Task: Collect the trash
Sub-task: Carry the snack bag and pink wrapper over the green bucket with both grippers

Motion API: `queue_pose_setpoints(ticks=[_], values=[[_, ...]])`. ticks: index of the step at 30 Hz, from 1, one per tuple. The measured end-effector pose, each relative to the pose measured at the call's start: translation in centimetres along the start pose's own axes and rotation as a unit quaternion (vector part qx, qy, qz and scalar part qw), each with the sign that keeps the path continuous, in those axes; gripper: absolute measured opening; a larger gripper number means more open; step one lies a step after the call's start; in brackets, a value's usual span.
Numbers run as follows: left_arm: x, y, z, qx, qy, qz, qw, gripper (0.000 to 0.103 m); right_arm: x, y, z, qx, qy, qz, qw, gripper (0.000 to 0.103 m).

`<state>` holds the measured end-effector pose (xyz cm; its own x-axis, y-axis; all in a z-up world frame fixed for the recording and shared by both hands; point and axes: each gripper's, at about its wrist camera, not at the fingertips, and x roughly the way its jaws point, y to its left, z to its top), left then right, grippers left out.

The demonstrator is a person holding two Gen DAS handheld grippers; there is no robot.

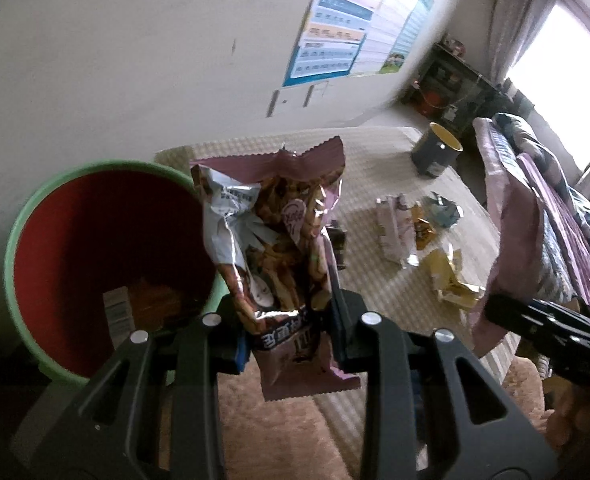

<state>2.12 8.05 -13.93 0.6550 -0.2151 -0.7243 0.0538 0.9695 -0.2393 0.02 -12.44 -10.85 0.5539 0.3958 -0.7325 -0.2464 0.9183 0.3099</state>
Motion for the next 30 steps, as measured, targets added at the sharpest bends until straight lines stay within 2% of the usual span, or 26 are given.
queue_pose_setpoints(ticks=[16, 23, 30], values=[[-1.2, 4.5, -0.1, -0.029, -0.014, 0.042, 0.9986, 0.029, 2.0, 3.5, 0.4, -0.03, 0.022, 0.031, 0.999, 0.039], [-3.0, 8.0, -0.2, -0.049, -0.034, 0.083, 0.9948, 0.029, 3.8, 7.0, 1.3, -0.063, 0.028, 0.059, 0.996, 0.039], [-2.9, 12.1, -1.6, -0.085, -0.019, 0.114, 0.9896, 0.029, 7.5, 10.9, 1.8, -0.095, 0.054, 0.09, 0.99, 0.039]])
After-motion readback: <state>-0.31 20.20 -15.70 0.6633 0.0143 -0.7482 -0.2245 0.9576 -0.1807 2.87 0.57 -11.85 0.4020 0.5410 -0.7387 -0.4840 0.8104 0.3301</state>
